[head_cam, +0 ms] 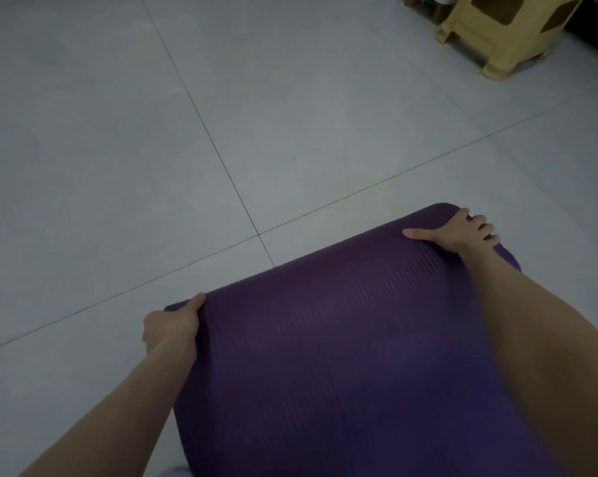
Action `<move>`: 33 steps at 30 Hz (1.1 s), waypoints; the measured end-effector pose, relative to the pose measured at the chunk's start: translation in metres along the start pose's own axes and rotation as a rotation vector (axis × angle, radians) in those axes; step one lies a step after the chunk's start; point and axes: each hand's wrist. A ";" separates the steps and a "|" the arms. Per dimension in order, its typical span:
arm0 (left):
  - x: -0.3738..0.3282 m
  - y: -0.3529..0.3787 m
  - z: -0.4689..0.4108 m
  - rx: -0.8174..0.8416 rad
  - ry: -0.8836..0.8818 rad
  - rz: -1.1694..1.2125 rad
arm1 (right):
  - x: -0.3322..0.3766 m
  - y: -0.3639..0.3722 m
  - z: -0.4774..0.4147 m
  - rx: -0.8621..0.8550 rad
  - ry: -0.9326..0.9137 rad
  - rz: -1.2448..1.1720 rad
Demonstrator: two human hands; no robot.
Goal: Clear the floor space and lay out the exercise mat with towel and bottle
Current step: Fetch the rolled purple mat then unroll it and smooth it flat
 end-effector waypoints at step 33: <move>-0.226 -0.168 -0.043 -0.148 0.288 0.430 | 0.178 -0.187 0.065 -0.248 -0.242 -0.743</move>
Point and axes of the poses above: each hand's wrist, its own z-axis away from the middle knuckle, its own y-axis out of the palm, x = y × z, and after that the axes turned 11 degrees about -x, right-handed
